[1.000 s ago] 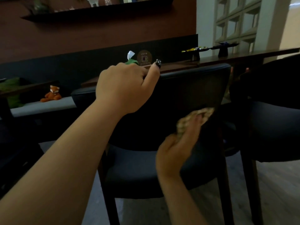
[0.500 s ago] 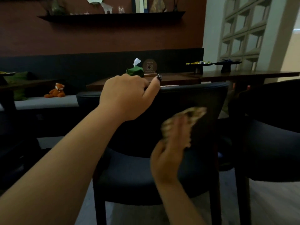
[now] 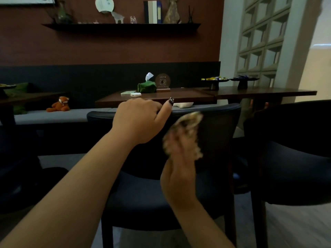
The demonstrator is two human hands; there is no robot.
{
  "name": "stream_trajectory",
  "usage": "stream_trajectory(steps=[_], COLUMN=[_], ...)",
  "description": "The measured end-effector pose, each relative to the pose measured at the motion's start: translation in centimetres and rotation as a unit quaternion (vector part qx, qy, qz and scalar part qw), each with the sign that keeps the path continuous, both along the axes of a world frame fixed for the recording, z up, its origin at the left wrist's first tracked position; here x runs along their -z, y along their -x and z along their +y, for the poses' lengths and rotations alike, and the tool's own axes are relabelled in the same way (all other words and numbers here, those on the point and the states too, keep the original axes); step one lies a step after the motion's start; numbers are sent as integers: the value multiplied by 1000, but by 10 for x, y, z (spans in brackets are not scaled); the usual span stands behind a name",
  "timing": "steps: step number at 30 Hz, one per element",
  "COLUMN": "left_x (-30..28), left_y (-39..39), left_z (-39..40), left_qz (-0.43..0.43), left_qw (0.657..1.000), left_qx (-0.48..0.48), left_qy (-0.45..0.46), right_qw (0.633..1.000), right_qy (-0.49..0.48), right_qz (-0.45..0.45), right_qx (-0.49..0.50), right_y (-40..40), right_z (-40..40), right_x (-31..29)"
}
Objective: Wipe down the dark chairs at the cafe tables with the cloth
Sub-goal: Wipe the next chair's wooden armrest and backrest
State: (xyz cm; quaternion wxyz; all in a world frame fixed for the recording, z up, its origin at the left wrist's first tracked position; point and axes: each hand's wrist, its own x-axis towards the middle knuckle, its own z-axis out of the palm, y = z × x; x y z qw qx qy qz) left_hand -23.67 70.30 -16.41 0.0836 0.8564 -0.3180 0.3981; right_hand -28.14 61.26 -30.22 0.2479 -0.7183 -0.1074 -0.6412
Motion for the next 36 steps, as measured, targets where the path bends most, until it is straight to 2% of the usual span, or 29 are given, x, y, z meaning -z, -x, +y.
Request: stream_trajectory(steps=[2, 3, 5, 7, 9, 11, 12, 14, 15, 16, 19, 23, 24, 27, 28, 30, 33, 34, 36], left_x=[0, 0, -4, -11, -22, -35, -41, -47, -49, -48, -45, -43, -42, -37, -34, -30, -27, -26, -26], left_y=[0, 0, -1, -3, -6, -16, -23, -40, -48, -54, -67, -85, -89, -94, -91, -86, -84, -82, -77], left_z=[1, 2, 4, 8, 15, 24, 28, 36, 38, 38, 32, 32, 31, 30, 29, 33, 36, 37, 38], left_qz=[6, 17, 58, 153, 259, 277, 271, 297, 328, 363, 414, 378, 386, 459, 473, 487, 473, 468, 478], left_qw=[1000, 1000, 998, 986, 952, 939, 943, 942, 935, 925, 907, 902, 896, 879, 872, 862, 858, 857, 855], left_qx=[14, 19, 25, 64, 144, 165, 155, 126, 112, 99, 60, 14, 13, -6, 3, 11, 9, 16, 21], left_qy=[8, 6, -10, -1, 81, 122, 116, 94, 78, 54, -40, -208, -220, -130, -125, -140, -200, -216, -202], right_qw=[997, 999, 998, 993, 996, 981, 953, 857, 819, 801, 783, 754, 743, 715, 711, 705, 673, 679, 727], right_qy=[65, 46, -56, -109, -73, -4, 36, 101, 120, 132, 86, 44, 41, 51, 44, 13, -55, -70, -51], right_qz=[32, 20, -19, -12, 42, 171, 275, 482, 545, 573, 603, 640, 652, 675, 677, 678, 705, 701, 665], right_qx=[-10, -17, -33, -40, -36, -87, -123, -152, -133, -113, -128, -146, -148, -175, -186, -206, -215, -207, -164], right_y=[18, 25, 35, 36, 30, 18, 11, -5, -14, -21, -36, -49, -53, -60, -59, -61, -62, -60, -53], right_z=[-3, -10, -24, -40, -52, -62, -65, -66, -66, -66, -64, -70, -74, -81, -80, -78, -75, -73, -69], right_x=[10, 3, -32, -78, -122, -157, -171, -189, -194, -196, -196, -198, -197, -195, -194, -193, -191, -190, -185])
